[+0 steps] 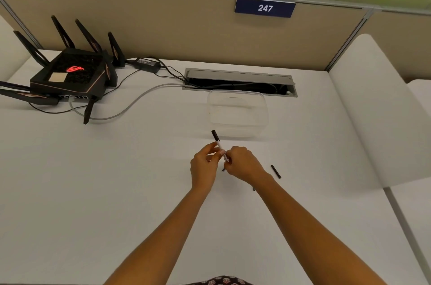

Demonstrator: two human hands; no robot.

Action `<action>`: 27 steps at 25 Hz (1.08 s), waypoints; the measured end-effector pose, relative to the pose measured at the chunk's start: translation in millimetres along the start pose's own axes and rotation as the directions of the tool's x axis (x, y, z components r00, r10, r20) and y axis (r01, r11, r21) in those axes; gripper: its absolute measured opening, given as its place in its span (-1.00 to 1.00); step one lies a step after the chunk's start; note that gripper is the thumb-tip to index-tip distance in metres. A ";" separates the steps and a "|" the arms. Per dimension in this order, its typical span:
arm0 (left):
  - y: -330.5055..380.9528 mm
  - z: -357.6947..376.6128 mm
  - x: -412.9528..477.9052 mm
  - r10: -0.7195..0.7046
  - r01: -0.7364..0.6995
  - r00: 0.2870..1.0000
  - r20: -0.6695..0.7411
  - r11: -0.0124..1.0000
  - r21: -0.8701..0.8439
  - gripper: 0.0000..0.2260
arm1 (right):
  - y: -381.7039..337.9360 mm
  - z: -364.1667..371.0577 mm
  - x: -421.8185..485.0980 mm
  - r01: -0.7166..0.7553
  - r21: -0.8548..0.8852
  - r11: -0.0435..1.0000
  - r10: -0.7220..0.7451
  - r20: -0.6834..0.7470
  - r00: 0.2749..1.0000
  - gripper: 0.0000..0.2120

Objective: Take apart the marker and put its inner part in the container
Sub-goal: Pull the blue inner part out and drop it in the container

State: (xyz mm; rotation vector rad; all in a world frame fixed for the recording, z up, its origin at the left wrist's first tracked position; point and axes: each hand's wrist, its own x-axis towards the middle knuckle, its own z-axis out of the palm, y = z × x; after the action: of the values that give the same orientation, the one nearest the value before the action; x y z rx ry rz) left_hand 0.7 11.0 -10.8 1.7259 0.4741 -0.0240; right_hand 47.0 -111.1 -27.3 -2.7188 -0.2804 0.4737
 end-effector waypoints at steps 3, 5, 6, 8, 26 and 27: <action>-0.5 -0.8 3.2 -0.066 0.064 0.998 -0.016 0.994 -0.086 -0.78 | -1.5 3.1 0.7 0.019 -0.035 0.999 -0.019 0.005 1.000 -0.86; -1.4 -1.9 5.4 -0.105 0.099 0.994 -0.037 0.984 -0.146 -0.82 | -2.2 2.4 1.8 0.043 -0.010 0.999 -0.043 0.008 0.999 -0.86; -1.6 -2.9 6.9 -0.130 0.118 0.990 -0.056 0.975 -0.187 -0.83 | -1.0 1.3 2.4 0.052 0.019 0.998 -0.052 0.011 0.999 -0.83; -1.3 -5.7 10.0 -0.178 0.147 0.980 -0.094 0.953 -0.266 -0.83 | 6.0 -0.7 4.0 0.044 0.068 0.997 -0.044 -0.001 0.999 -0.78; -4.7 -36.1 25.1 -0.291 0.178 0.939 -0.181 0.866 -0.468 -0.79 | 28.9 6.6 12.4 0.439 -0.569 0.695 -0.360 0.253 0.898 -0.80; -4.2 -36.7 25.6 -0.296 0.179 0.937 -0.184 0.862 -0.475 -0.79 | 28.8 5.5 13.3 0.465 -0.580 0.669 -0.374 0.278 0.885 -0.81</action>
State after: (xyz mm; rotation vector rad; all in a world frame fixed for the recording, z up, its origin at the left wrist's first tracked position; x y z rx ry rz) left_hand 13.9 53.9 -13.8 1.2050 0.8153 0.1214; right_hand 61.0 -132.2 -47.0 -3.0934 -1.3025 0.4876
